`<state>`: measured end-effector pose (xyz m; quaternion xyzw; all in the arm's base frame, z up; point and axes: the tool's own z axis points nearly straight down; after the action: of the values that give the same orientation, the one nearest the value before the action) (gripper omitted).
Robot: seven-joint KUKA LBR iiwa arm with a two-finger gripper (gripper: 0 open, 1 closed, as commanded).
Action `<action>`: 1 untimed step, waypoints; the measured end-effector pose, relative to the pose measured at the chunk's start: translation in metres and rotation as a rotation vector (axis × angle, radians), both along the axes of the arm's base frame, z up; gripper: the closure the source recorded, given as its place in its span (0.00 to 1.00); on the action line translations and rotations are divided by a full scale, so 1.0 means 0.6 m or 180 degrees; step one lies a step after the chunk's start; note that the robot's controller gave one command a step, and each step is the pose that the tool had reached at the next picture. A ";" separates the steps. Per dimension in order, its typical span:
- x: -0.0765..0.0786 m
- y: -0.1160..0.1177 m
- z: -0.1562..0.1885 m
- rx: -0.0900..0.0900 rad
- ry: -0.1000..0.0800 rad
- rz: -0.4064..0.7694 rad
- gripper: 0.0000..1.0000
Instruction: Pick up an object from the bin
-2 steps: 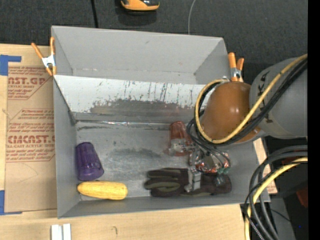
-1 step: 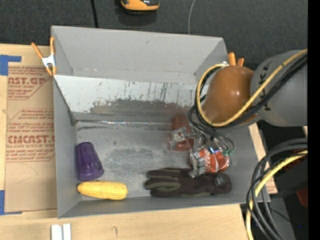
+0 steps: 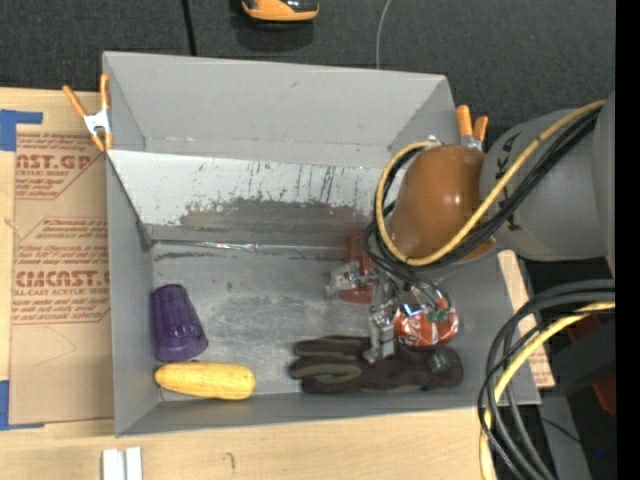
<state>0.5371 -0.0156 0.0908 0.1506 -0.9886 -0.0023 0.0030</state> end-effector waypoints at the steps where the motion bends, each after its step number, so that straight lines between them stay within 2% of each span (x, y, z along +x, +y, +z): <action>1: -0.091 -0.128 -0.034 -0.0005 -0.0042 0.1246 1.00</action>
Offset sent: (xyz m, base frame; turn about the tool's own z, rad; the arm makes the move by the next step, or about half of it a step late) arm 0.0000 0.0000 0.0000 0.0000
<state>0.4824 -0.0925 0.0706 0.3399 -0.9404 0.0001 -0.0030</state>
